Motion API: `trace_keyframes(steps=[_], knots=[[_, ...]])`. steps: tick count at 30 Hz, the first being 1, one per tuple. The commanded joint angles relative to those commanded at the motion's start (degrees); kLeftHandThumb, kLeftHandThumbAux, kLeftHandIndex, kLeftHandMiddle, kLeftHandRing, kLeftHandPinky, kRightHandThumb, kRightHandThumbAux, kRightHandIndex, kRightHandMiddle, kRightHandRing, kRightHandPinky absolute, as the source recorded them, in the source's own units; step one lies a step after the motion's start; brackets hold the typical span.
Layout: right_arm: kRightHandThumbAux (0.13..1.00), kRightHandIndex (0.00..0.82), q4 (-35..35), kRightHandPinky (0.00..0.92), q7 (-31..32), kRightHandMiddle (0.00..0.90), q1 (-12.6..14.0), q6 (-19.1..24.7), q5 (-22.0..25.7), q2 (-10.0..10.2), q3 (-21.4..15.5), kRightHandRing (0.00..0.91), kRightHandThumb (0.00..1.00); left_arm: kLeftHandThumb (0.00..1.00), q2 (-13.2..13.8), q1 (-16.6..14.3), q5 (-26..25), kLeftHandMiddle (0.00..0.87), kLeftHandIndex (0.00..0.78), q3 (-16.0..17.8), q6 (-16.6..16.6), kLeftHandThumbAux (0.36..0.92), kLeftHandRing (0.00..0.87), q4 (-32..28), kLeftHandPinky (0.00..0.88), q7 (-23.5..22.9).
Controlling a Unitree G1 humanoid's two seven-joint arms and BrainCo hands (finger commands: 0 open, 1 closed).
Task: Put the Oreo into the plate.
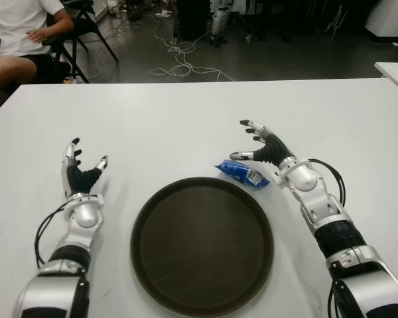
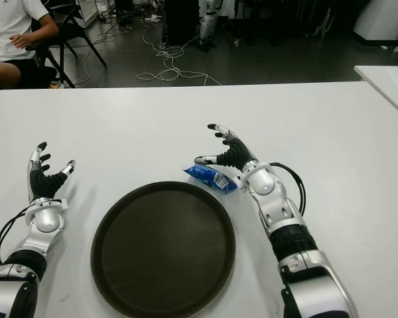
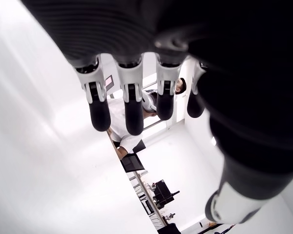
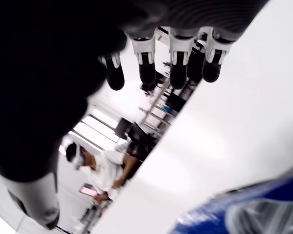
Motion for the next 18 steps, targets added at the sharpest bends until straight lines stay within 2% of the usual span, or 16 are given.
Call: trace_keyframes(steps=[7,18], knots=[[0.683,0.094,-1.7,0.041,0.6,0.086,0.6,1.8,-0.2,-0.7,0.2,0.077,0.0,0.304,-0.3,0.0,-0.8,0.113,0.13,0.5,-0.3,0.773,0.135,-0.2,0.198,-0.7],[0.662,0.107,-3.4,0.048,0.3,0.092,1.0,4.3,-1.6,-1.5,1.1,0.086,0.0,0.265,-0.1,0.3,-0.4,0.11,0.109,0.2,0.1,0.765,0.126,-0.6,0.165,-0.6]])
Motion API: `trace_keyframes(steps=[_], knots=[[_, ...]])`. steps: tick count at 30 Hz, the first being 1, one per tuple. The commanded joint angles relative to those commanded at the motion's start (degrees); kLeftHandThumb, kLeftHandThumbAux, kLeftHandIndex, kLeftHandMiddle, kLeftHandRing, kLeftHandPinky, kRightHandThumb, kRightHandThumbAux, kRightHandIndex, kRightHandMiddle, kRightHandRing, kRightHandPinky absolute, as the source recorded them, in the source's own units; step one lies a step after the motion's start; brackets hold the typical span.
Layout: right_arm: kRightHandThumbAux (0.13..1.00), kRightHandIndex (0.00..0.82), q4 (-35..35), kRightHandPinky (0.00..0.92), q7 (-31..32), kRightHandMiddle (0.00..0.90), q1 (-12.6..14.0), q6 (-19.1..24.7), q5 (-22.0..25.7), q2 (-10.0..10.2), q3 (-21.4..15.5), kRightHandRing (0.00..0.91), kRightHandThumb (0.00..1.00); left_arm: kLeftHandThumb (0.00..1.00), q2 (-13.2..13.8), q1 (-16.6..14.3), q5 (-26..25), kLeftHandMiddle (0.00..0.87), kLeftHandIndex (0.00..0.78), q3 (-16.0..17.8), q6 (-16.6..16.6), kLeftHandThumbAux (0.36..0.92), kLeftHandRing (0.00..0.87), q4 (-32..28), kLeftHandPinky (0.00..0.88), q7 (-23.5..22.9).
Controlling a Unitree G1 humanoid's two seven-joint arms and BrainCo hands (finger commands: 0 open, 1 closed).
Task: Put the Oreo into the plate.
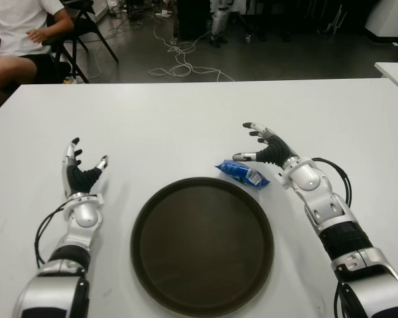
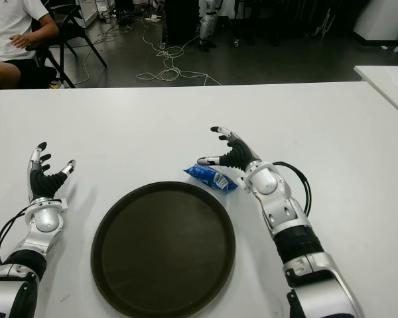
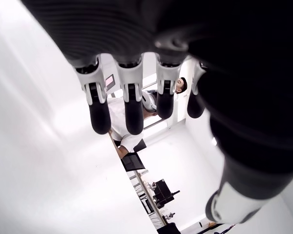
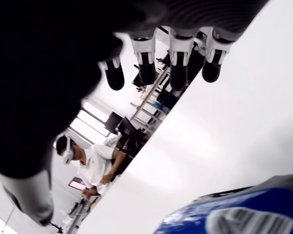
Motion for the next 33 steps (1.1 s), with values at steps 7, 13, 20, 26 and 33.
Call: trace_keyframes(steps=[7,13,20,26,33], knots=[[0.672,0.102,-1.3,0.054,1.3,0.091,0.0,2.5,-0.1,-0.6,0.2,0.087,0.0,0.304,0.0,-0.1,0.2,0.11,0.127,0.0,-0.1,0.772,0.128,0.1,0.188,0.4],[0.678,0.099,-3.4,0.043,0.7,0.087,0.3,4.1,-2.9,-1.6,1.8,0.083,0.0,0.304,0.2,0.0,0.7,0.117,0.127,-0.4,-0.3,0.768,0.137,0.1,0.184,0.9],[0.675,0.1,-4.4,0.043,0.4,0.088,0.6,5.2,-4.0,-2.0,2.3,0.083,0.0,0.292,0.3,0.1,1.0,0.123,0.126,-0.6,-0.2,0.768,0.139,0.2,0.178,1.1],[0.676,0.099,-4.5,0.043,0.5,0.087,0.5,6.0,-4.9,-2.3,2.6,0.083,0.0,0.296,0.4,0.1,1.3,0.133,0.127,-0.8,0.2,0.77,0.148,0.3,0.187,1.6],[0.689,0.098,-5.0,0.047,0.3,0.088,0.3,7.3,-6.2,-2.6,3.5,0.087,0.0,0.273,0.3,0.1,1.4,0.113,0.118,-0.9,0.4,0.768,0.127,0.1,0.166,1.8]])
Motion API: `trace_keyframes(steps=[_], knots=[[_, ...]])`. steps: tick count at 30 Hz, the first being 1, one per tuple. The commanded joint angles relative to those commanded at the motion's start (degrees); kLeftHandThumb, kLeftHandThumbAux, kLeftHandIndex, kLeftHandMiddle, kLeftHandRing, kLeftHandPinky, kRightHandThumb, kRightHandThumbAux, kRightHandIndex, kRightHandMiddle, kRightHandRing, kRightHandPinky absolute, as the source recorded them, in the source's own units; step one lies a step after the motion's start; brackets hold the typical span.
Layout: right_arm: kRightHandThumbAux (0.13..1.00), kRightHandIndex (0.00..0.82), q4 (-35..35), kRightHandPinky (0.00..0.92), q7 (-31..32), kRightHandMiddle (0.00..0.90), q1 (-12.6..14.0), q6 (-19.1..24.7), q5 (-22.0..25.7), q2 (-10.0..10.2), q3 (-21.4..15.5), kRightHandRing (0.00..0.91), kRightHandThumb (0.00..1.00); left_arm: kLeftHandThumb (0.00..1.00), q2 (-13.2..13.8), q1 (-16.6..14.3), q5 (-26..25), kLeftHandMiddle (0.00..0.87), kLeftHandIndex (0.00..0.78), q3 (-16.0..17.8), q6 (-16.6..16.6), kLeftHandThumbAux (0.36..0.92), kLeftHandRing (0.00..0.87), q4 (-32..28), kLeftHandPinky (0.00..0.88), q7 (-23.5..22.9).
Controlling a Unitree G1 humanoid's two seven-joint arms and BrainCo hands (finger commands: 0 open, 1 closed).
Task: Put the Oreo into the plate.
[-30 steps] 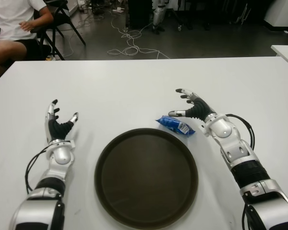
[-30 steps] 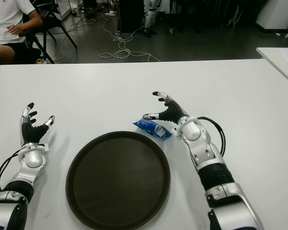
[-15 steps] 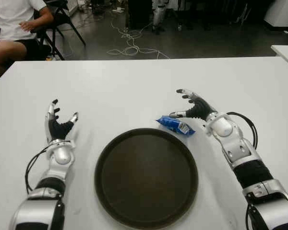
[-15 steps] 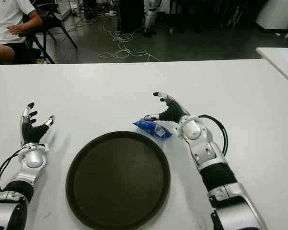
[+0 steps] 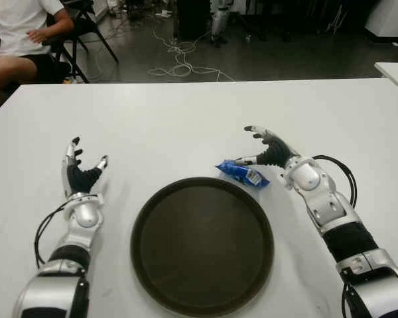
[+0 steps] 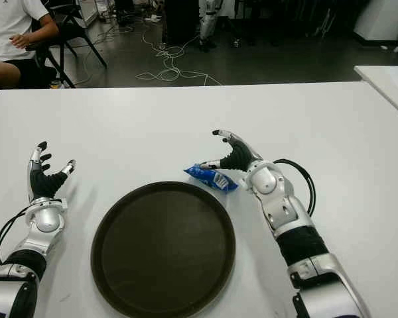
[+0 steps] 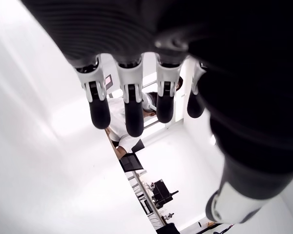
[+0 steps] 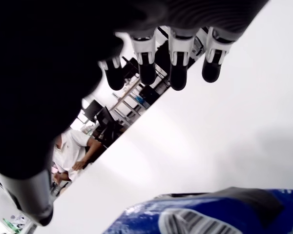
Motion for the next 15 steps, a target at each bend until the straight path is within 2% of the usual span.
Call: trace_keyframes(steps=[8,15], knots=[[0.691,0.114,0.8,0.055,-0.1,0.104,-0.2,-0.6,0.3,0.2,-0.2,0.098,0.0,0.259,0.0,0.1,0.0,0.128,0.119,0.0,0.2,0.771,0.139,-0.2,0.168,-0.2],[0.692,0.1,-1.1,0.054,0.6,0.089,0.2,0.5,0.2,0.5,0.2,0.093,0.0,0.287,0.0,-0.1,-0.1,0.131,0.124,0.1,0.4,0.767,0.145,0.0,0.185,-0.2]])
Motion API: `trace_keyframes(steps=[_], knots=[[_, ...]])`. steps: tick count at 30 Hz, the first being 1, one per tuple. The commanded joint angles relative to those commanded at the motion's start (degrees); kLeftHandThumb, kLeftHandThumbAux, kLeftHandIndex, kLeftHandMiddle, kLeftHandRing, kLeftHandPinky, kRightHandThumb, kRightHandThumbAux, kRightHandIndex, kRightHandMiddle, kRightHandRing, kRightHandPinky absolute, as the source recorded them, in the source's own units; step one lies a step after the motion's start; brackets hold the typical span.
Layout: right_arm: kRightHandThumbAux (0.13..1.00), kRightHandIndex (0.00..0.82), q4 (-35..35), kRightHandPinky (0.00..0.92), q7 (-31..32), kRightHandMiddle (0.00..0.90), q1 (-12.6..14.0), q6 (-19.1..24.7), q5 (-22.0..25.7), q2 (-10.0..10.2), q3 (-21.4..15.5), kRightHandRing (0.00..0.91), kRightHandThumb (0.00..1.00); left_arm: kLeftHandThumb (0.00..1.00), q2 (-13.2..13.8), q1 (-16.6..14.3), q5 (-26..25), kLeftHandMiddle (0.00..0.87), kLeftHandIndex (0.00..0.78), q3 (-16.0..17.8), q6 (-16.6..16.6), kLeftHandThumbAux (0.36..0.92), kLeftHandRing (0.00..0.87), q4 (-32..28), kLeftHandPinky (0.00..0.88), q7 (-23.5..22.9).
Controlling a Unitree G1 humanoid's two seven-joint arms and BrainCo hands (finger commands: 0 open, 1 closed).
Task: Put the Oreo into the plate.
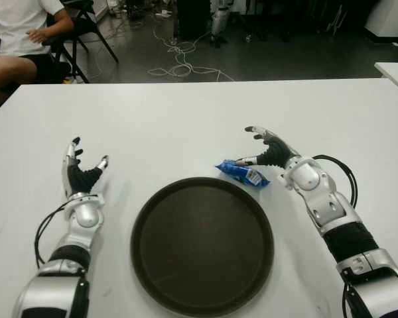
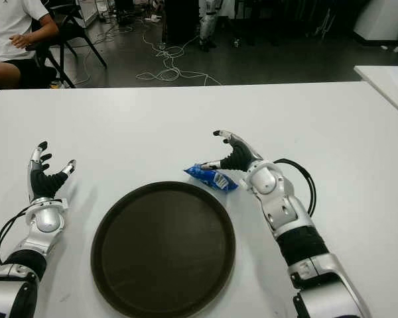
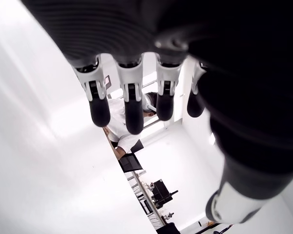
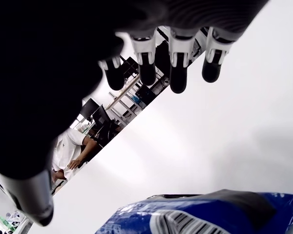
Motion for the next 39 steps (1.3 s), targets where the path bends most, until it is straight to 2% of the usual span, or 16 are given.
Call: trace_keyframes(steps=[13,19,25,31,39], knots=[[0.69,0.112,-1.0,0.066,0.6,0.097,0.1,1.7,-1.1,-0.1,1.2,0.1,0.0,0.324,-0.1,0.0,-0.4,0.116,0.132,0.4,-0.2,0.769,0.133,0.1,0.183,-0.1],[0.687,0.11,-1.3,0.058,-0.5,0.095,0.3,1.8,-1.7,0.0,1.6,0.099,0.0,0.298,0.0,0.0,0.1,0.11,0.126,0.2,-0.1,0.764,0.13,0.2,0.186,0.5],[0.696,0.122,-1.5,0.075,-0.7,0.105,0.5,1.5,-1.2,0.5,1.6,0.115,0.0,0.278,0.0,-0.1,0.2,0.103,0.115,0.1,0.3,0.765,0.111,0.3,0.145,0.7],[0.684,0.122,-0.8,0.083,-1.1,0.112,0.4,1.7,-2.0,0.7,2.4,0.121,0.0,0.271,-0.2,-0.1,-0.3,0.115,0.119,0.3,0.2,0.772,0.129,0.2,0.174,0.1],[0.679,0.108,-0.1,0.09,-1.2,0.116,0.2,2.8,-4.2,0.9,4.4,0.124,0.0,0.314,-0.3,-0.1,-0.6,0.108,0.132,0.5,-0.1,0.777,0.124,0.1,0.173,-0.4]])
